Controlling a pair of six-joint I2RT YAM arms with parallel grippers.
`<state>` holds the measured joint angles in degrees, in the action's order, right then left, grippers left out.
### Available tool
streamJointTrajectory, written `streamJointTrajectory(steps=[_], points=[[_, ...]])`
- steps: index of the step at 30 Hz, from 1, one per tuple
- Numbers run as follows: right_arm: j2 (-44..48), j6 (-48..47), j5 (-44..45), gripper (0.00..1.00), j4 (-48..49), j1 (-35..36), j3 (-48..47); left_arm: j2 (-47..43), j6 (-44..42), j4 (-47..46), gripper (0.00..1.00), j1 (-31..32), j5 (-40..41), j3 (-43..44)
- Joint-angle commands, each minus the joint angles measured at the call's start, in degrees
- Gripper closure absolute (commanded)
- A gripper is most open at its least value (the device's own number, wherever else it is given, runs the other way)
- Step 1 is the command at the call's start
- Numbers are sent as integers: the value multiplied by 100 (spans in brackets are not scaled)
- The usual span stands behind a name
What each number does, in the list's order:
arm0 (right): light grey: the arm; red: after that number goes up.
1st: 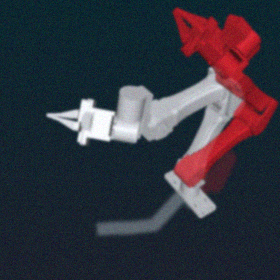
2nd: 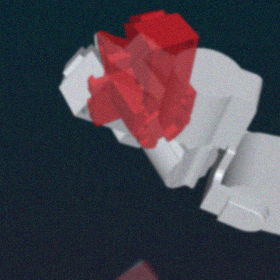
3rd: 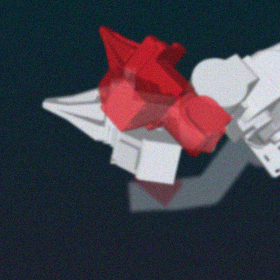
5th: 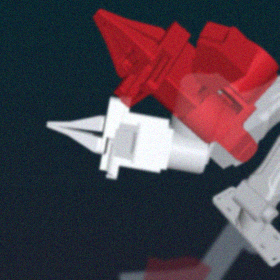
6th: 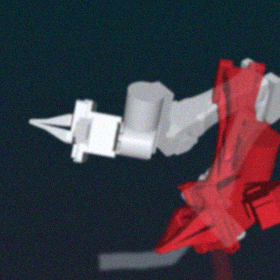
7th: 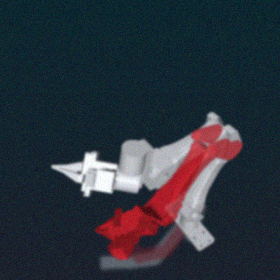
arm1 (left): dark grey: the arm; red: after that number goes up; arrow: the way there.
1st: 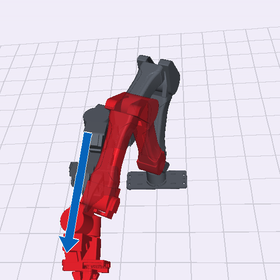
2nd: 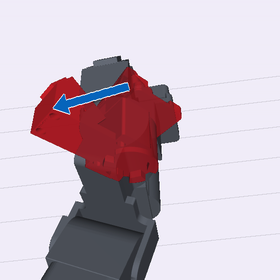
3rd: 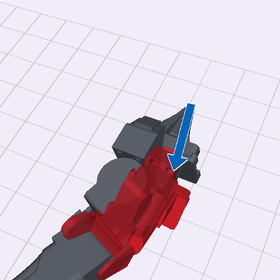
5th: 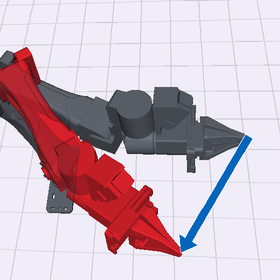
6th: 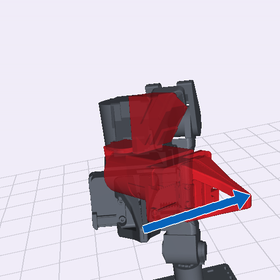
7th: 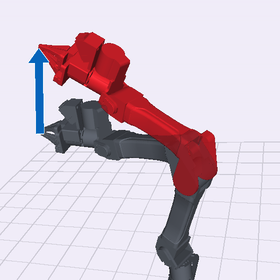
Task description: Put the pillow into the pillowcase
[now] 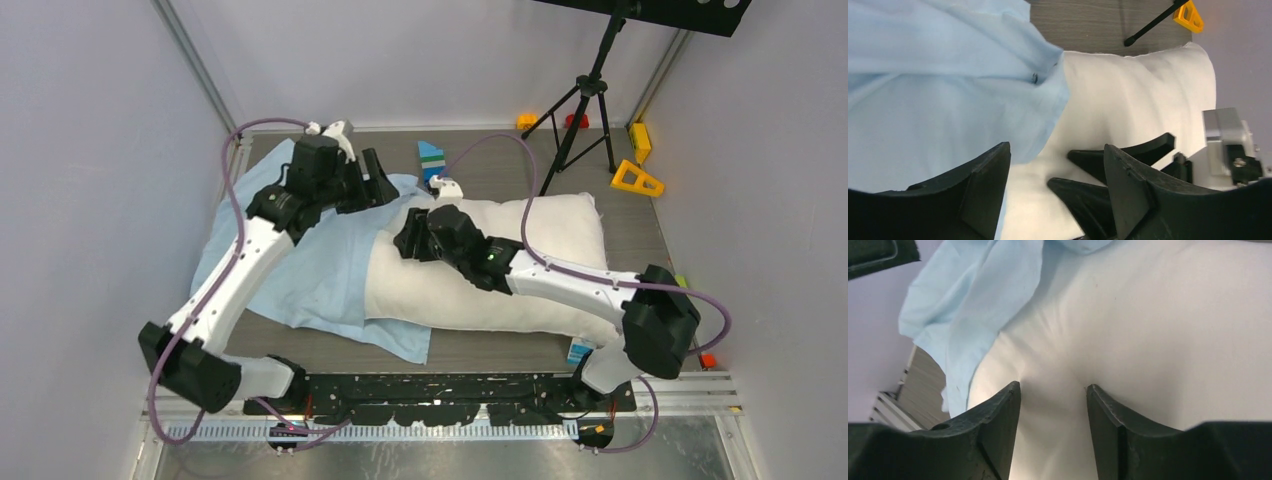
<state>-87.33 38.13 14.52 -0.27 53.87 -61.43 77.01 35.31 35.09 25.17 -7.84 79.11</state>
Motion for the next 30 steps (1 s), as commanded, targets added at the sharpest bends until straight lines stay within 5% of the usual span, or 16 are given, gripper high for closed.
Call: streamJointTrajectory(steps=[1, 9, 19, 30], points=[[553, -809, 792, 42, -1415, 313, -21, -890, -156, 589, 31, 60, 515, -546], [1267, -2369, 1452, 25, -1425, 1044, 555, -2062, 146, 1317, 40, 1008, 1248, -1603], [538, -2988, 1473, 22, -1205, 1287, 545, -2274, 657, 1386, 46, 1623, 2849, -2350], [177, -2556, 897, 50, -1050, 756, 291, -1998, 129, 933, 59, 1640, 2975, -2471]])
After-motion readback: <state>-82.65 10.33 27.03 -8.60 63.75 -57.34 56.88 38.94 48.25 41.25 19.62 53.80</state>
